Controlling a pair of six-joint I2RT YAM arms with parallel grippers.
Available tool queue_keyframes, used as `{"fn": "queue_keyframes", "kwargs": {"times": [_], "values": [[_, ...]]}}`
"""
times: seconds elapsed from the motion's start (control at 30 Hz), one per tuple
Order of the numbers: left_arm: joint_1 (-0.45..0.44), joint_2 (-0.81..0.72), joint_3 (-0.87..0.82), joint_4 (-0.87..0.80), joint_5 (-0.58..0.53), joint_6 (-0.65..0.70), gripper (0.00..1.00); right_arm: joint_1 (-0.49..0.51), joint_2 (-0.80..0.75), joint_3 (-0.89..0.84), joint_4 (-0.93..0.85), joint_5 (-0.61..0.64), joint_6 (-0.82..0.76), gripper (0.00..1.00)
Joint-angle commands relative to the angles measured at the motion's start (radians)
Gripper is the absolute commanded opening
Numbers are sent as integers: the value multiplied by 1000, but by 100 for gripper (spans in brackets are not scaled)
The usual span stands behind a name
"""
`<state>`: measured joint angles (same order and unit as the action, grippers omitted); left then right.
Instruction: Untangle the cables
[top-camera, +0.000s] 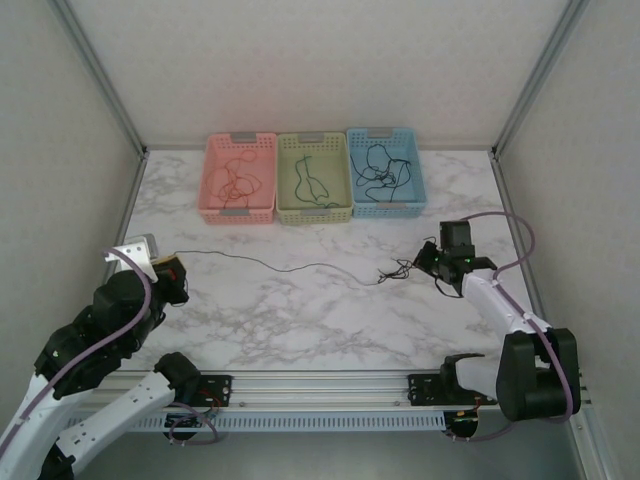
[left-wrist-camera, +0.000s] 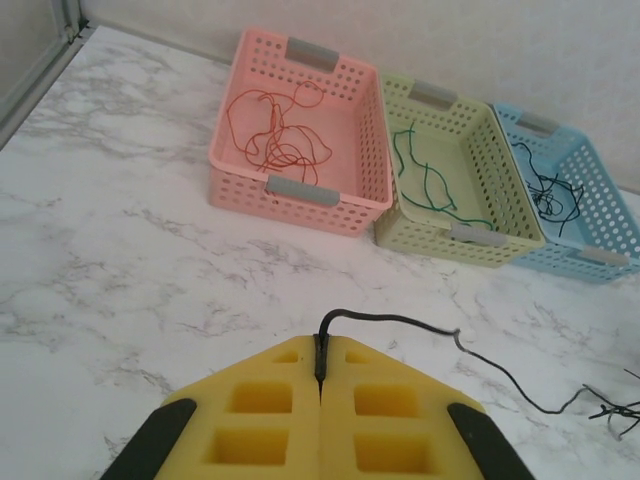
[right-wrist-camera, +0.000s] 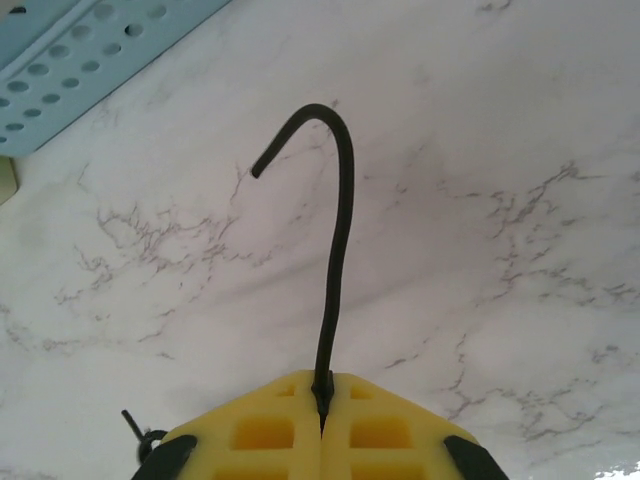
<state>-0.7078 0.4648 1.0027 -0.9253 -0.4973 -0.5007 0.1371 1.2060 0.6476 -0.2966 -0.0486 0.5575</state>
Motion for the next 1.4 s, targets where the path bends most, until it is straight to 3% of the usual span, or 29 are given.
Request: {"fn": "queue_keyframes", "kwargs": {"times": [0.0,0.27,0.57,0.83,1.07,1.37], "values": [[1,0,16,-14,-24,-15,0,-8,-9,-6,-23,-11,-31,0],[1,-10,121,-87,-91,9,0,-67,33,-4,-46,26,-22,0],[-1,28,438,-148,-133,116,0,-82,52,-23,-24,49,-8,0],[-1,108,367,-19,126,104,0,-81,36,-35,-4,0,-13,0],[-1,255,408,12,299,138,0,-83,38,-40,10,-37,-13,0],[1,590,583,227,440,155,0,-82,50,-42,24,-60,-11,0]]}}
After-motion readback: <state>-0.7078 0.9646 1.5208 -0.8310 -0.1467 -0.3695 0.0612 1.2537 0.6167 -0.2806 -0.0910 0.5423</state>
